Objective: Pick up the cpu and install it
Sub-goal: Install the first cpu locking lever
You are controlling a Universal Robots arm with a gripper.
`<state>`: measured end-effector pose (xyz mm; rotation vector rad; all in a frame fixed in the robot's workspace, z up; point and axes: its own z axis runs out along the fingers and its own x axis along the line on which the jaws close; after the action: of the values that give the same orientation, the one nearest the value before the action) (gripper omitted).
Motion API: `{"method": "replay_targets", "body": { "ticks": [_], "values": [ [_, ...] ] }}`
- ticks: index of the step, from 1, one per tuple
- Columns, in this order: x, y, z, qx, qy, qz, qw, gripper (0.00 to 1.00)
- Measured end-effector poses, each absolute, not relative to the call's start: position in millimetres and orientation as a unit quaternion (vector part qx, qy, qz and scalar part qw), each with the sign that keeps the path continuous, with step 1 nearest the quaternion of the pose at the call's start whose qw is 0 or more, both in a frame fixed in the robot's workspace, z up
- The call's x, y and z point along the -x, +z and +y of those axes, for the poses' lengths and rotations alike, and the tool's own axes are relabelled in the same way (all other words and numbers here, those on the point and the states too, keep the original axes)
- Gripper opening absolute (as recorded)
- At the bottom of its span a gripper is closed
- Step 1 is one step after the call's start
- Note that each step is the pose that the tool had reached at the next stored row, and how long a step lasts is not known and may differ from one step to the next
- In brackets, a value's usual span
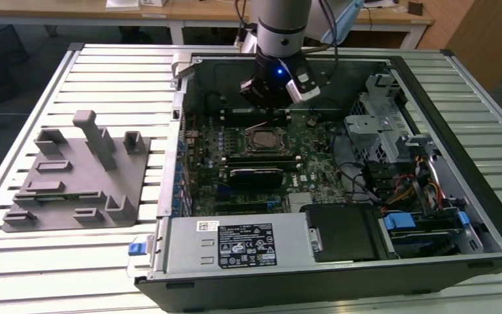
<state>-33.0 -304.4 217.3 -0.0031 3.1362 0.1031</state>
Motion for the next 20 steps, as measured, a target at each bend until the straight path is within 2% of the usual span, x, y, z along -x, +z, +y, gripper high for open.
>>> {"method": "replay_targets", "body": {
  "ticks": [20],
  "values": [
    [26.1,202.9,-304.4,0.001,0.032,0.999,0.002,0.11]
  ]
}}
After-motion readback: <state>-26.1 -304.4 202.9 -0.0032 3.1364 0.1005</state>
